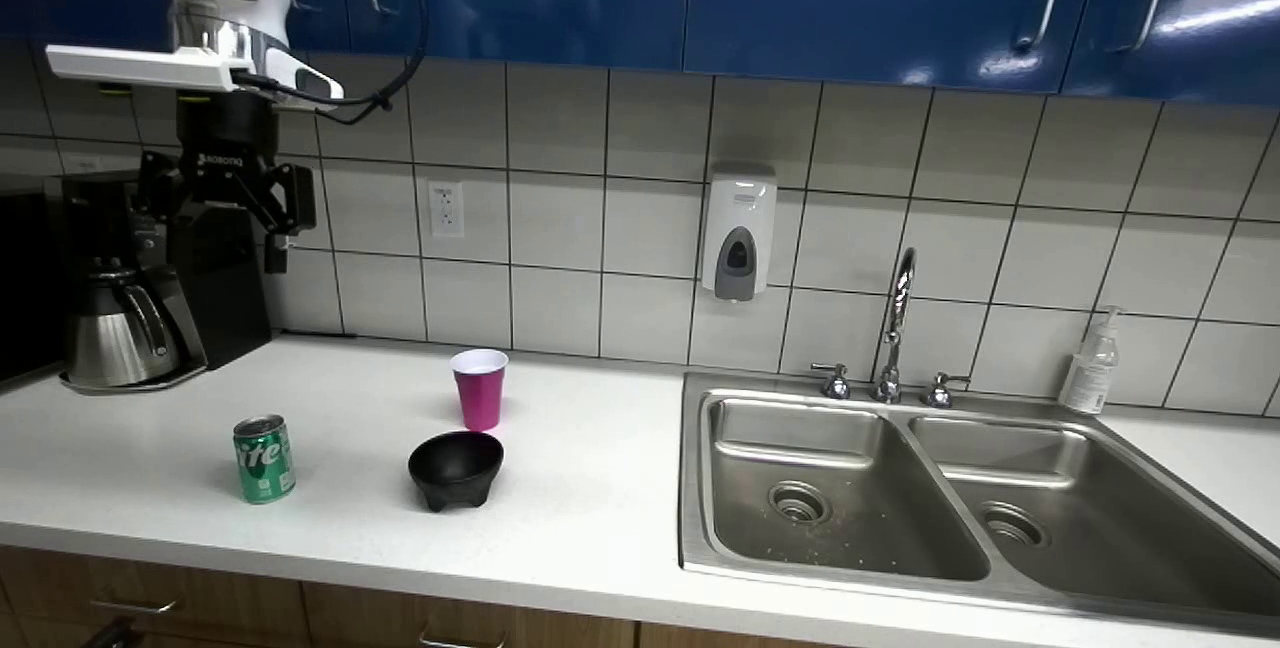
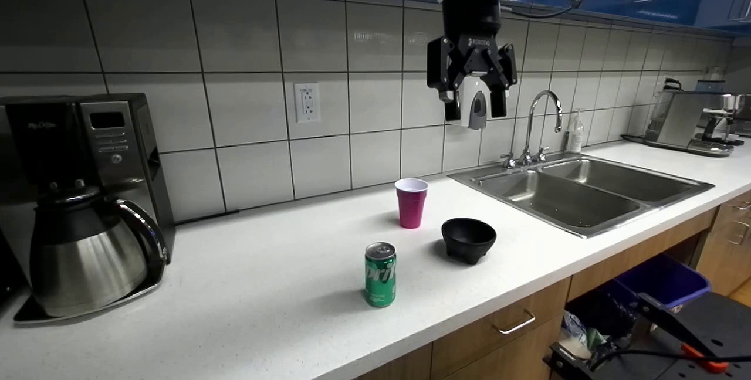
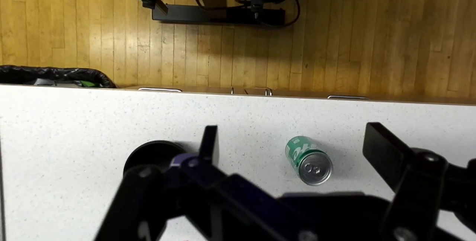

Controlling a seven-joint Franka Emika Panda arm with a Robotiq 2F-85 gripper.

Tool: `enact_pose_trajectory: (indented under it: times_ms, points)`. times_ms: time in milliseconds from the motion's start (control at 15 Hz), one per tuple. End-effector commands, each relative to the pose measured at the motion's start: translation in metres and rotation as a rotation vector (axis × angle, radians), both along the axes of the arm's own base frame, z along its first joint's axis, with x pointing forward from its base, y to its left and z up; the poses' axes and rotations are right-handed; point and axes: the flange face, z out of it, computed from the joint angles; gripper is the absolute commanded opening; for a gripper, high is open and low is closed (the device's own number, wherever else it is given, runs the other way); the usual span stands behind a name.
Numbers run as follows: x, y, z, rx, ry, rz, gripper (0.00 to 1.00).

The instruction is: Put the green can inside the black bowl

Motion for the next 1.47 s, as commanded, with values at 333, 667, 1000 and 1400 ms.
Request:
enact_pose_trajectory:
  times_ms: [333,667,1000,1400]
  points:
    - [0.025,0.029,-0.036,0.015,0.029,0.063,1.0]
    - [0.031,0.041,-0.055,0.019,0.044,0.08,1.0]
    - [0.033,0.054,-0.072,0.017,0.064,0.106,1.0]
    - [0.034,0.075,-0.095,0.014,0.086,0.146,1.0]
